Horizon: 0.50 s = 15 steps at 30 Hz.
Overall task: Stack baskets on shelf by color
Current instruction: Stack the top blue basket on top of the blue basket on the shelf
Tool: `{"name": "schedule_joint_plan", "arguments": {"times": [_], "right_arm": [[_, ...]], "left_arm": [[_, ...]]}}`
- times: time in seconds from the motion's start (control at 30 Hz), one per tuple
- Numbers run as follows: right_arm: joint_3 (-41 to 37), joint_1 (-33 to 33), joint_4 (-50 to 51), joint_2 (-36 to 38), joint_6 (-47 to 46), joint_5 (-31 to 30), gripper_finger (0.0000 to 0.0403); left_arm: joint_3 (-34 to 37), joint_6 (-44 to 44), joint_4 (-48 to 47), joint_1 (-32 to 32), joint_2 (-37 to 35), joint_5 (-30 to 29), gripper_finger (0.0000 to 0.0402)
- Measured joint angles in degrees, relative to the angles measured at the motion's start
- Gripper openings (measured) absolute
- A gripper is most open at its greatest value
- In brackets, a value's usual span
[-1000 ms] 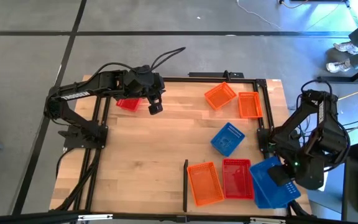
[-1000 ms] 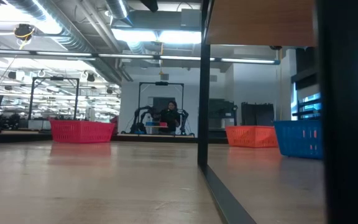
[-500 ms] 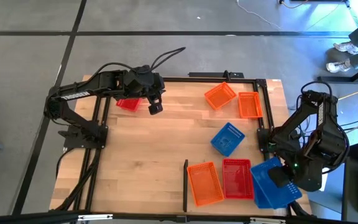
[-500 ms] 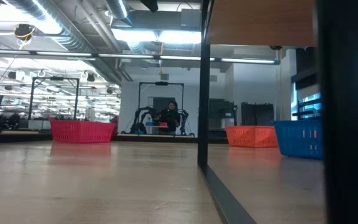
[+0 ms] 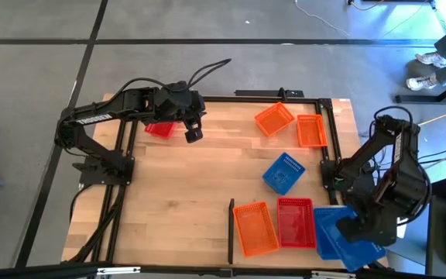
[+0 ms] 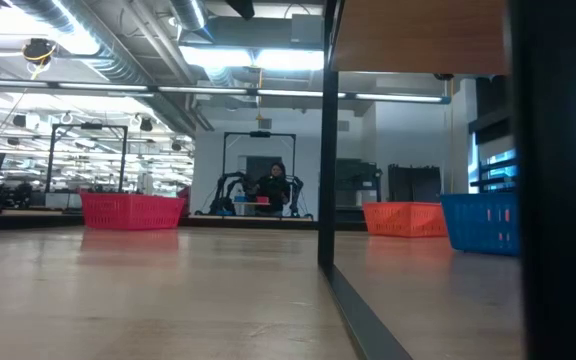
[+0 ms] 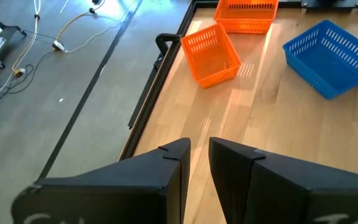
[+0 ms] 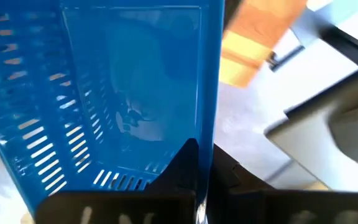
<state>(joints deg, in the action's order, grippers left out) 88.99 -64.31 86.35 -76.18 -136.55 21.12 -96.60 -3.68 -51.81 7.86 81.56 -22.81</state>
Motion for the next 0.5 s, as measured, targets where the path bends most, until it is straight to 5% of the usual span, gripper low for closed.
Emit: {"name": "schedule_joint_plan", "arguments": {"times": [0.17, 0.5], "right_arm": [[0.00, 0.18, -0.51, -2.60, -1.01, 2.17, 0.0000], [0.00, 2.93, -1.29, -2.80, 0.61, -3.52, 0.0000]], "left_arm": [[0.00, -0.01, 0.00, 0.00, 0.00, -0.01, 0.0051], [0.00, 0.00, -0.01, 0.00, 0.00, -0.02, 0.0051]]}}
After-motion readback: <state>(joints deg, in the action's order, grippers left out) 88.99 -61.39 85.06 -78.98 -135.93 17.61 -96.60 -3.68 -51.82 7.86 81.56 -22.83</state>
